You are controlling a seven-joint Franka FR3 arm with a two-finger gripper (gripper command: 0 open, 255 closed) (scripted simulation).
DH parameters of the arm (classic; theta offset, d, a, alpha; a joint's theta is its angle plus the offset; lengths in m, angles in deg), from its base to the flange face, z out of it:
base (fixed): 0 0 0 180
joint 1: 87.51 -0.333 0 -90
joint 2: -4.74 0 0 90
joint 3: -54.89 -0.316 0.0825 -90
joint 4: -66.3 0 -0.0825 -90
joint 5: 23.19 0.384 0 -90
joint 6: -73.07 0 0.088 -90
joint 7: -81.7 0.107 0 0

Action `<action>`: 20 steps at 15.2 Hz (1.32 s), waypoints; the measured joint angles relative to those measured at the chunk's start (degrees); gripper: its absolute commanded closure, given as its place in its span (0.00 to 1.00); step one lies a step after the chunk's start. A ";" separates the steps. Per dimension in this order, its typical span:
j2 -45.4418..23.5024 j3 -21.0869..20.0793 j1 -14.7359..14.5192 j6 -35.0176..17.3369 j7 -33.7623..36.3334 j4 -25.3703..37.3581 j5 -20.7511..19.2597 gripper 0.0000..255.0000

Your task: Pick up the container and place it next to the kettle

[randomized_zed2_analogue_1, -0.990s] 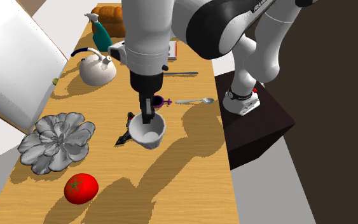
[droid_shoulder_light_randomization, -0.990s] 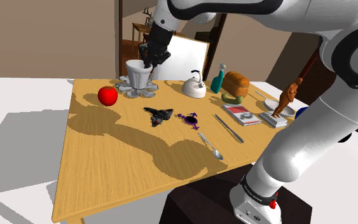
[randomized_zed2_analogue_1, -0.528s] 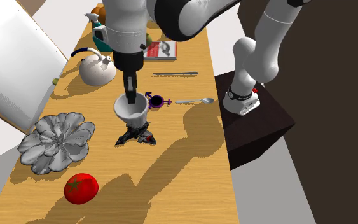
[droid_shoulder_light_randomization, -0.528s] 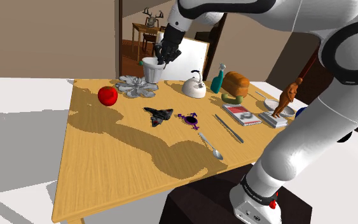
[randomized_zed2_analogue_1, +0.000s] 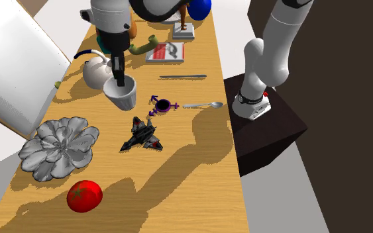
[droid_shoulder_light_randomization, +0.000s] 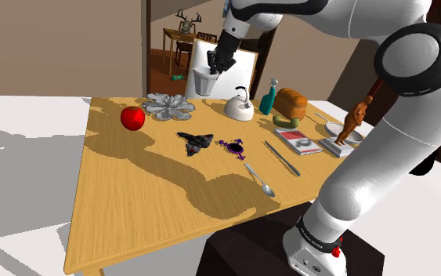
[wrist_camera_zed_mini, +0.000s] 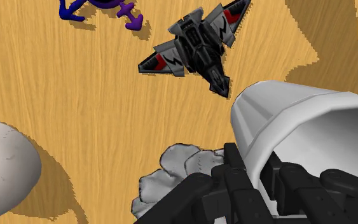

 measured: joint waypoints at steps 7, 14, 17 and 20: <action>-6.51 4.42 4.21 3.07 -8.55 8.23 1.28 1.00; -16.46 7.76 8.99 7.74 -16.06 21.42 3.23 1.00; -20.05 8.52 10.69 9.29 -18.23 26.10 3.96 1.00; -20.39 8.59 10.87 7.56 -18.95 24.60 4.13 1.00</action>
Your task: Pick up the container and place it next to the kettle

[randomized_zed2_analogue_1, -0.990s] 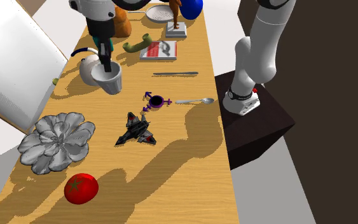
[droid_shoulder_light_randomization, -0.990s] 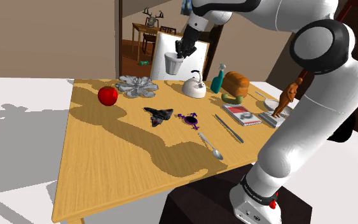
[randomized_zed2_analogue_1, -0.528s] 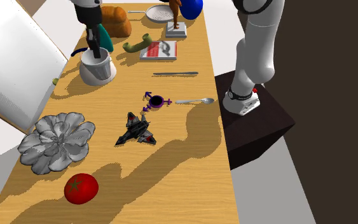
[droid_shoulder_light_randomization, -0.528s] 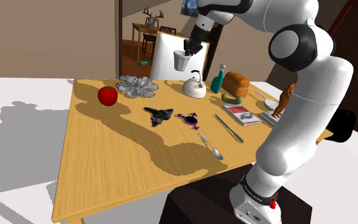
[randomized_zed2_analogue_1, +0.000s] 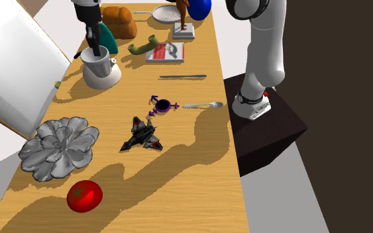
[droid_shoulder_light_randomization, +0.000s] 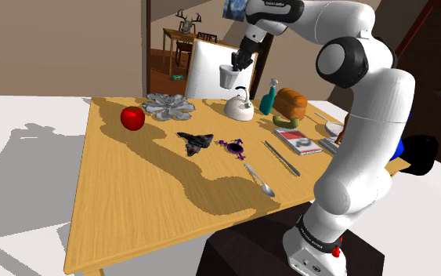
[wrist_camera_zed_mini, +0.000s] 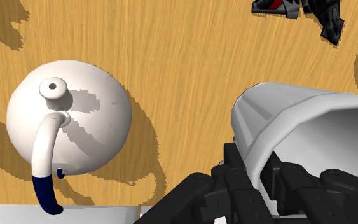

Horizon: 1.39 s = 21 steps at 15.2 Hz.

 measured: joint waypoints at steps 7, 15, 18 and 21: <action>0.68 -0.05 -0.17 -5.39 -1.07 -6.18 0.23 1.00; 0.44 -0.19 -0.36 -11.27 -2.19 -11.90 0.67 1.00; 0.04 -0.27 -0.43 -13.48 -2.61 -13.74 0.89 1.00; -0.10 -0.32 -0.43 -15.52 -3.11 -15.69 1.14 1.00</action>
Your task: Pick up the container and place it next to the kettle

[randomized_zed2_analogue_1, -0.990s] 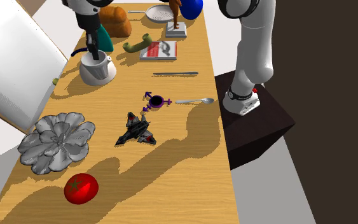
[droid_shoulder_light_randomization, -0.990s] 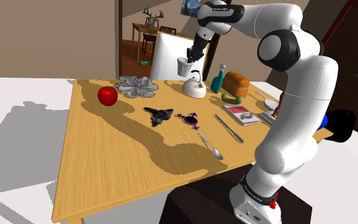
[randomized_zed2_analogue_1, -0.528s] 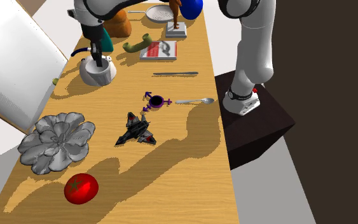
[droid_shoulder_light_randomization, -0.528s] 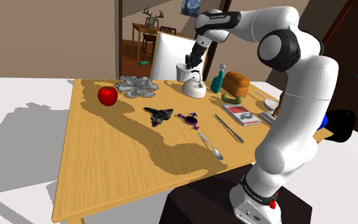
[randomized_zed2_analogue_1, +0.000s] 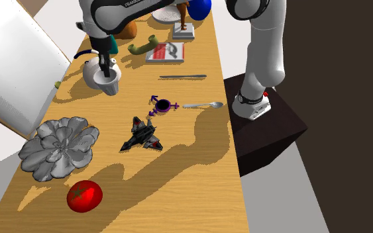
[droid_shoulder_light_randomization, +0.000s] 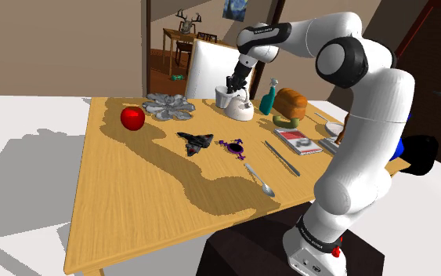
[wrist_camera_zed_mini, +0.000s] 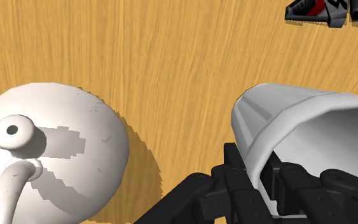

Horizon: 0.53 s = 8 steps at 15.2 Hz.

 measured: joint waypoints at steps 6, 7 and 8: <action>-1.21 -0.15 0.03 -4.00 -1.01 -2.88 0.60 1.00; -1.34 -0.17 0.04 -4.69 -1.23 -3.46 0.72 1.00; -1.62 -0.21 0.05 -5.39 -1.41 -3.89 0.84 1.00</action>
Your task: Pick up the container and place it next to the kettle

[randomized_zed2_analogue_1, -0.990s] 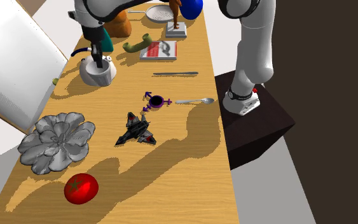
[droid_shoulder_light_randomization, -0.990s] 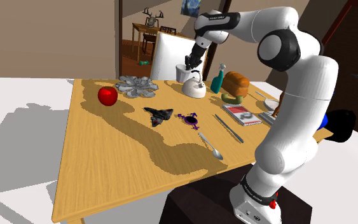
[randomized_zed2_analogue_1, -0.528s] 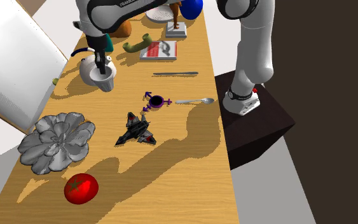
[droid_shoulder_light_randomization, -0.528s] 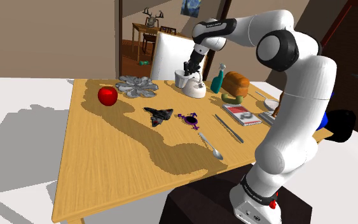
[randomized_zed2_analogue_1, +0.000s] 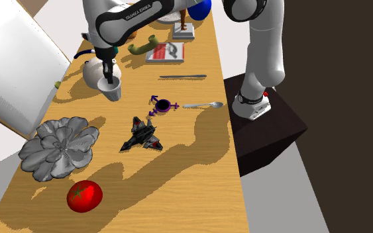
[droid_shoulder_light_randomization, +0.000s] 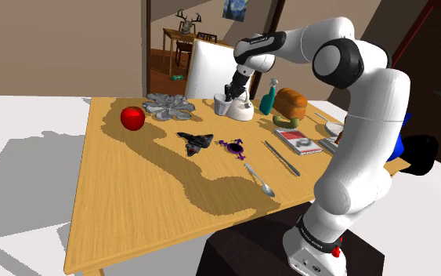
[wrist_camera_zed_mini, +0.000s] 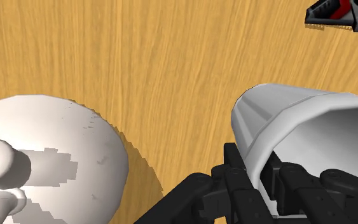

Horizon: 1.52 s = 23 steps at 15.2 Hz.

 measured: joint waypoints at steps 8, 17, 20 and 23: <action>-2.00 -0.36 -0.03 -5.27 -1.29 -3.38 0.96 1.00; -3.93 -0.64 0.10 -8.58 -2.34 -4.83 1.75 1.00; -3.92 -0.65 0.10 -8.61 -2.35 -4.86 1.75 0.00; -3.91 -0.65 0.10 -8.62 -2.35 -4.87 1.75 0.00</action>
